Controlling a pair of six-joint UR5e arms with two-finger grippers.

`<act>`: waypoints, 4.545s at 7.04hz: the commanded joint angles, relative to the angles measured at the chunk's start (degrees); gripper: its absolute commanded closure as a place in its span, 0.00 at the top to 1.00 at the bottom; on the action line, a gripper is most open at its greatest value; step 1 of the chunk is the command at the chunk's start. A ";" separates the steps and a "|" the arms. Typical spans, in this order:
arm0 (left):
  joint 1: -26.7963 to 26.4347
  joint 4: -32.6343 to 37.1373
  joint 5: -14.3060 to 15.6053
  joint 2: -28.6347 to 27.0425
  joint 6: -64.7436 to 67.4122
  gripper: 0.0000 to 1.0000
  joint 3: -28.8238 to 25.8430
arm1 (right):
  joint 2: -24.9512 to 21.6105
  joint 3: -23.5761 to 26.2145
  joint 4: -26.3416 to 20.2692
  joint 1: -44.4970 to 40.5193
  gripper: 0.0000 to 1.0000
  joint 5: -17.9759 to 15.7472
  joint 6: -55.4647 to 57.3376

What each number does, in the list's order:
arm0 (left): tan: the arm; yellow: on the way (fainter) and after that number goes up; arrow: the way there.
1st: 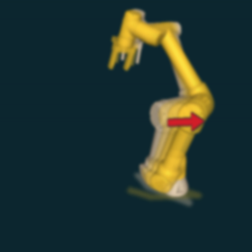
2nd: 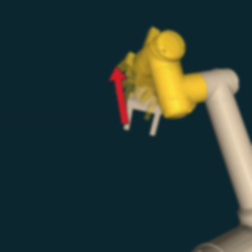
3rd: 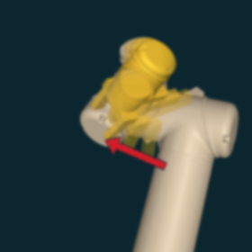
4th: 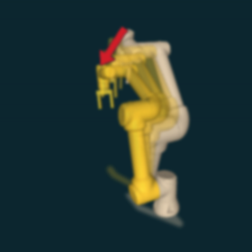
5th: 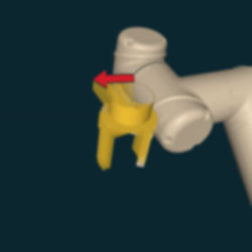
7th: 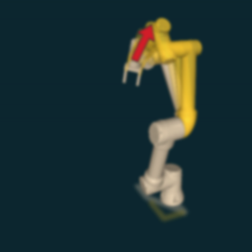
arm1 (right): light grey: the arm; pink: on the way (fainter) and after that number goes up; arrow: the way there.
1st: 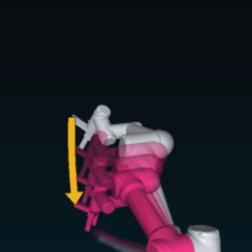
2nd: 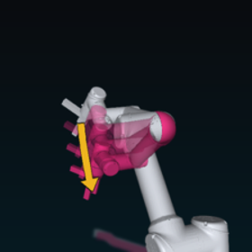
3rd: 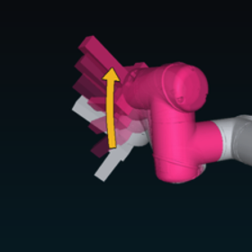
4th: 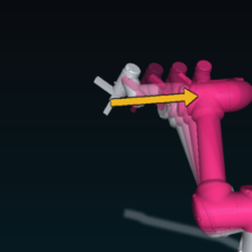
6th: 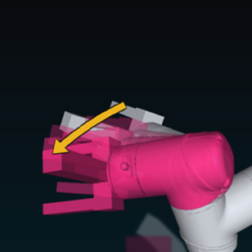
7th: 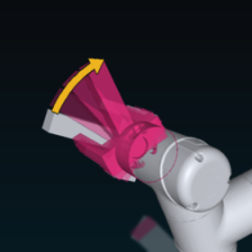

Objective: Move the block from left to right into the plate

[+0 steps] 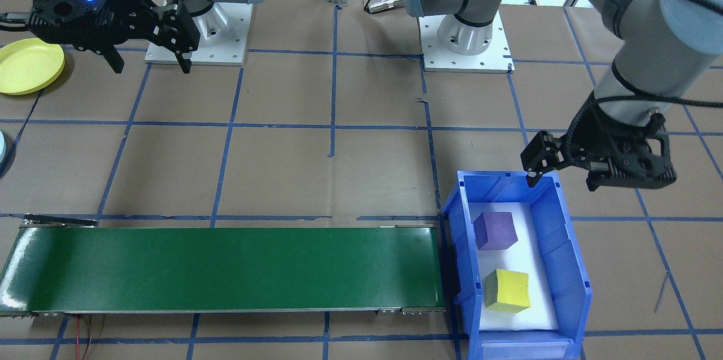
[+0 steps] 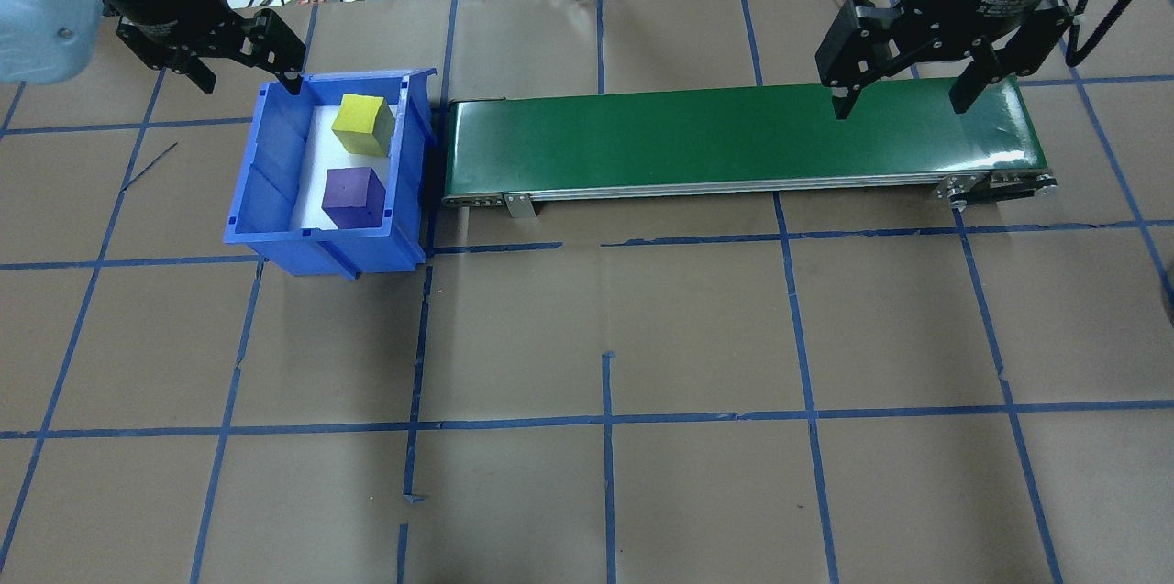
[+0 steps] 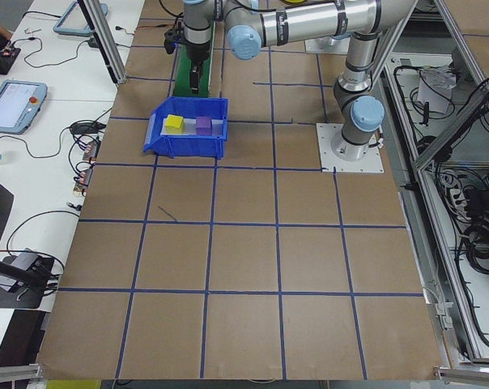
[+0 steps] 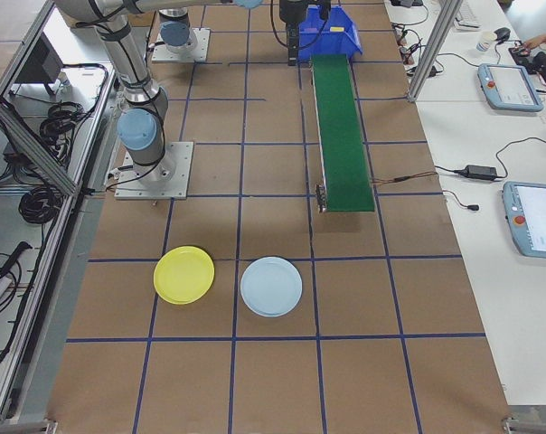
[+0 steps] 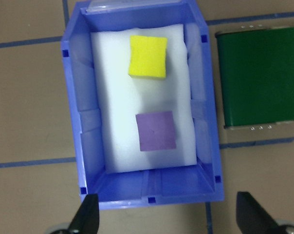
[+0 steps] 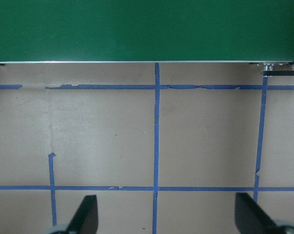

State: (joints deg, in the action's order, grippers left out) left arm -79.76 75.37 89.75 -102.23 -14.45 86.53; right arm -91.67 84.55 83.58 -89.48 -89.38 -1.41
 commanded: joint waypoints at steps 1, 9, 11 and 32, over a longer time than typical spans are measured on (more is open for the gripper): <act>0.40 -2.41 -0.63 -7.51 0.12 1.00 1.35 | 0.00 0.00 -0.09 0.00 1.00 0.00 0.00; 0.31 -7.34 -0.98 -13.52 6.19 0.98 8.48 | 0.00 0.00 0.09 -0.08 1.00 0.08 0.00; 0.31 -7.51 -0.89 -12.39 6.36 0.99 7.35 | 0.00 0.00 0.09 -0.08 1.00 0.08 0.00; -20.77 -13.13 -2.74 -11.63 28.41 0.17 -3.03 | 0.00 0.00 0.35 0.00 1.00 0.00 0.00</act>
State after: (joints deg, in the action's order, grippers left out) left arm -98.01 65.51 86.93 -108.55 12.04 83.44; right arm -91.63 84.55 83.83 -89.48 -89.37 -1.41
